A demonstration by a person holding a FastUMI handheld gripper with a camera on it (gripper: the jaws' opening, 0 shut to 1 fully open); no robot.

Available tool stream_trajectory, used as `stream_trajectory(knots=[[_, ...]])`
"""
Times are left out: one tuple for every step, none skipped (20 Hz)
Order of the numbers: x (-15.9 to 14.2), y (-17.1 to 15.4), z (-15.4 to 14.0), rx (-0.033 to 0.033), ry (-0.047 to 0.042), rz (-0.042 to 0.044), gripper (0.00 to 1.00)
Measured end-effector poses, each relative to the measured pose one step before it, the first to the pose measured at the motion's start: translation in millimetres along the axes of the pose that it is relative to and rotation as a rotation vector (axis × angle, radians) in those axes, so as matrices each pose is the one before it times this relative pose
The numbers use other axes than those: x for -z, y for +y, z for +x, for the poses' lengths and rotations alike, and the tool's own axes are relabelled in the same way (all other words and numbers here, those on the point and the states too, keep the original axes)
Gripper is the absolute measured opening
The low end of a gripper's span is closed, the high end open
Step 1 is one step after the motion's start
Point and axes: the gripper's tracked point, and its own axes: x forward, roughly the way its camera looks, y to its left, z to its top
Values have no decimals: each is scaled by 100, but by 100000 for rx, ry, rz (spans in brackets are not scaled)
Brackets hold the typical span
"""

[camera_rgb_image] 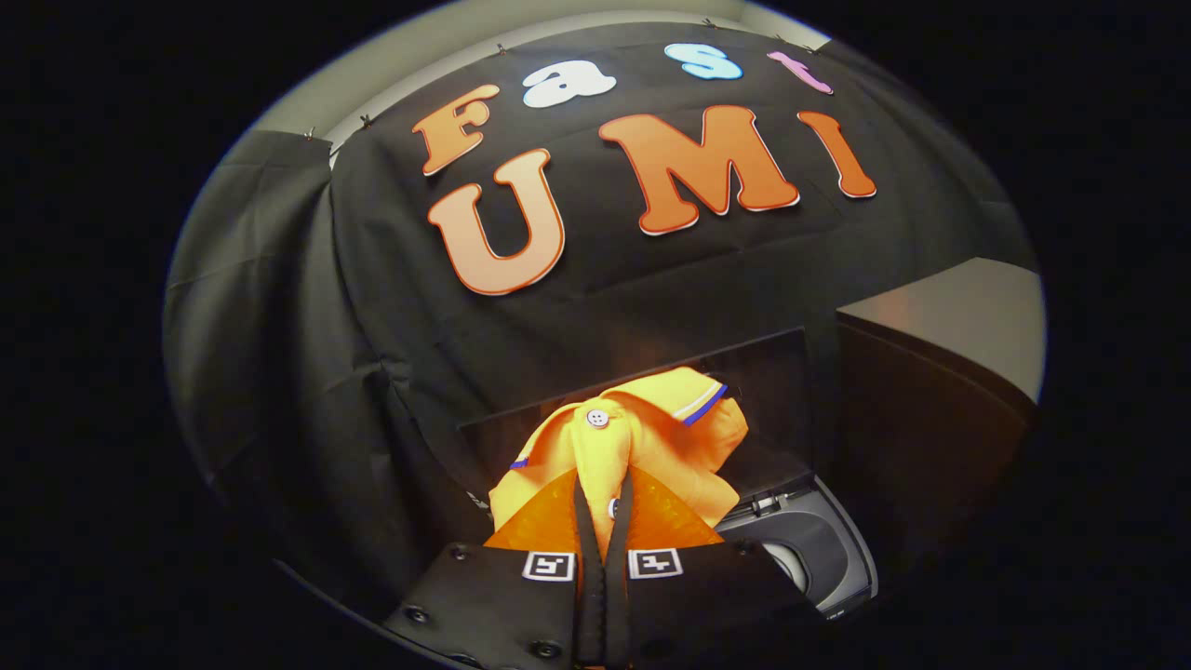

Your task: Put the clothes into the washing machine and then close the washing machine lid.

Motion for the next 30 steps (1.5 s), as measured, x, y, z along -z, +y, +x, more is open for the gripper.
stream_trajectory(knots=[[962, -401, 815, 1214, 1114, -740, 8], [1133, -463, 813, 1177, 1409, -710, 7], [1354, -340, 667, 1376, 2757, -776, 8], [1282, -351, 733, 1285, 2834, -247, 8], [1418, -414, 772, 1097, 2763, 299, 8], [1416, -603, 678, 1428, 3669, 483, 8], [1401, -440, 923, 1284, 3283, 890, 7], [1401, -652, 966, 1731, 3855, 1114, 8], [1704, -736, 1385, 1799, 4098, 1489, 7], [1089, -682, 1405, 1877, 3168, 1531, 8], [975, -557, 1009, 1789, 3295, 1230, 8], [972, -282, 911, 1311, 2166, 1112, 8], [753, -115, 706, 1245, 2023, 105, 8], [720, -85, 788, 717, 2836, -483, 8], [904, -207, 642, 903, 3917, -656, 8], [992, -360, 357, 252, 4362, -654, 8], [422, -166, 309, 643, 1479, 295, 8], [367, -212, 279, 701, 2093, 279, 8], [510, -80, 280, 696, 1895, 560, 8], [322, -177, 256, 708, 1999, 437, 8], [214, -170, 237, 458, 1883, 360, 8], [136, -151, 272, 404, 1096, 274, 8], [200, -139, 392, 542, 2043, 113, 8], [413, 113, 237, -106, 2701, 9, 8], [340, -21, 176, -242, 2810, -303, 8], [116, -44, 273, 374, 1857, -528, 8], [-43, -57, 136, 668, 858, -970, 8], [70, -99, -102, 320, 529, -745, 8], [15, 83, -118, 7, 78, -291, 8], [-106, 26, 15, -159, -100, 67, 8]])
